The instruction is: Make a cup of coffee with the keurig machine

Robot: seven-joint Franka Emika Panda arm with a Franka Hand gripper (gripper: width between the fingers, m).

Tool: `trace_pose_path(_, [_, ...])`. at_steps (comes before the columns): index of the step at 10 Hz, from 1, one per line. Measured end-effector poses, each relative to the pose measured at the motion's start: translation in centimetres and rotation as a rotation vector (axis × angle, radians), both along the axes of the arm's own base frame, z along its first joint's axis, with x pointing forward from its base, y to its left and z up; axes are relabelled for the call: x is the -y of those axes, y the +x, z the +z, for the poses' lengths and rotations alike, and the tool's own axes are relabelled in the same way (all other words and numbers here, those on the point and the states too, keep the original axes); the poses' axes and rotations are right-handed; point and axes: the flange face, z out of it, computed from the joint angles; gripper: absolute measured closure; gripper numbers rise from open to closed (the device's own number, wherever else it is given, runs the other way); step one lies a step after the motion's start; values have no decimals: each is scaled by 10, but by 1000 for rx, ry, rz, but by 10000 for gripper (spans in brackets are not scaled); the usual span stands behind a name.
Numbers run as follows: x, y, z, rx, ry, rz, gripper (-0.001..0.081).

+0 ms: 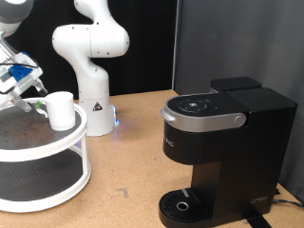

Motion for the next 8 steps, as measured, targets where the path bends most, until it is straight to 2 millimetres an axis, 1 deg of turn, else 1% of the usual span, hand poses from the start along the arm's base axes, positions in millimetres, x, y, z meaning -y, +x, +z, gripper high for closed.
trace_pose_path(5, [-8,-7,-15,11,21,7,-1])
trace_pose_path(6, [-8,-9,-16,21,29,5,22])
trace_pose_path(7, [-8,-10,-17,30,35,5,155])
trace_pose_path(8, [-7,-11,-18,36,39,2,155])
